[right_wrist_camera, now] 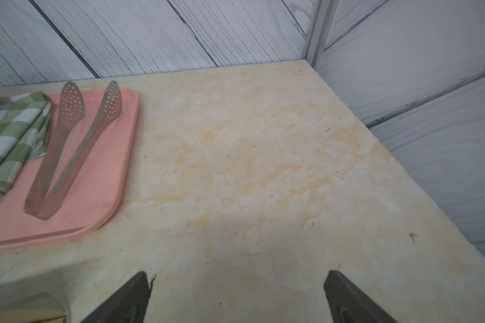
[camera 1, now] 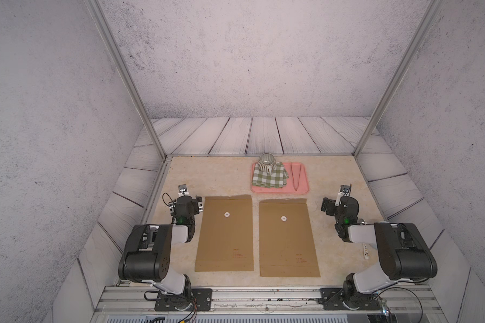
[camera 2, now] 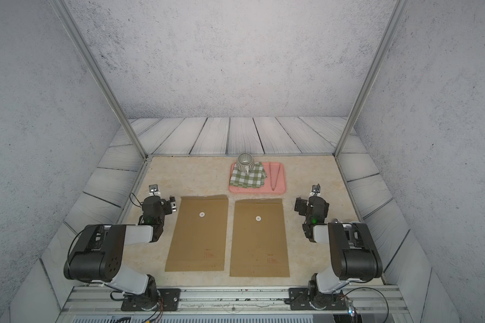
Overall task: Open the file bag
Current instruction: Reset both arms
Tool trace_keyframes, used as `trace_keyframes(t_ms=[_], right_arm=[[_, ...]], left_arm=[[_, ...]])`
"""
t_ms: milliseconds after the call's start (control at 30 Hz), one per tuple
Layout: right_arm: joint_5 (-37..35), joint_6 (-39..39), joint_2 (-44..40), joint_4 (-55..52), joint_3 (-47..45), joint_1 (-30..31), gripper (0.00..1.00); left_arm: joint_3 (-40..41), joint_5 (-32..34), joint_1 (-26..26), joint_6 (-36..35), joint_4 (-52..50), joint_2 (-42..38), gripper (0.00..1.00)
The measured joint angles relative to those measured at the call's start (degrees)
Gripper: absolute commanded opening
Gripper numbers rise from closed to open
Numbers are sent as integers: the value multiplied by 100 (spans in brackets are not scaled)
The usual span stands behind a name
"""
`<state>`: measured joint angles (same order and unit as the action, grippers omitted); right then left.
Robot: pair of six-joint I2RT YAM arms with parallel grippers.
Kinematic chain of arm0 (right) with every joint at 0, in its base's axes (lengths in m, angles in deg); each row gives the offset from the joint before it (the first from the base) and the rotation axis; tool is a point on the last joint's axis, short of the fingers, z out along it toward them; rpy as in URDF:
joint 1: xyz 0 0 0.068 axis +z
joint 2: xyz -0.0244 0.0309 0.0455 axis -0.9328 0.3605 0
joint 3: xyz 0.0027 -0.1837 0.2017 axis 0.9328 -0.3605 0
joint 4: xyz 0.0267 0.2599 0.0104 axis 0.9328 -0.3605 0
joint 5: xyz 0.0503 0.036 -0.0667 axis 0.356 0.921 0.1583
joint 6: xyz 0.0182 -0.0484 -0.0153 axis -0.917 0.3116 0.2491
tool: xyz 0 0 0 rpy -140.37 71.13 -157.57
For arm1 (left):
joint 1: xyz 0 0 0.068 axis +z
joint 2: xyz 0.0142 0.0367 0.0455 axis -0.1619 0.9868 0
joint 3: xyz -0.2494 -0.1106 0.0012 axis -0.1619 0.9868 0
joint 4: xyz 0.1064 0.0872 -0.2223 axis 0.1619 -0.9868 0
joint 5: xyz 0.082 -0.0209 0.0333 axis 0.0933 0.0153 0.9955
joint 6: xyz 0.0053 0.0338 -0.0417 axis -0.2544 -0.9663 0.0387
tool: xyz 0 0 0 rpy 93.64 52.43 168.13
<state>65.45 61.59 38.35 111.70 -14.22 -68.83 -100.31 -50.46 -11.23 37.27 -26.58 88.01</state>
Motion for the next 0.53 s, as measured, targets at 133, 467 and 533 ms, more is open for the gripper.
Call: trace_keyframes(t_ms=[133,467,533], right_arm=[[63,20,0,17,2,0,99],[103,37,0,50,2,0,99],[103,37,0,48,2,0,99]], left_arm=[[-2,0,-9,-4,0,-4,98],[-17,-7,-9,-26,-11,-4,98],[-37,-17,-9,-26,-7,-4,98]])
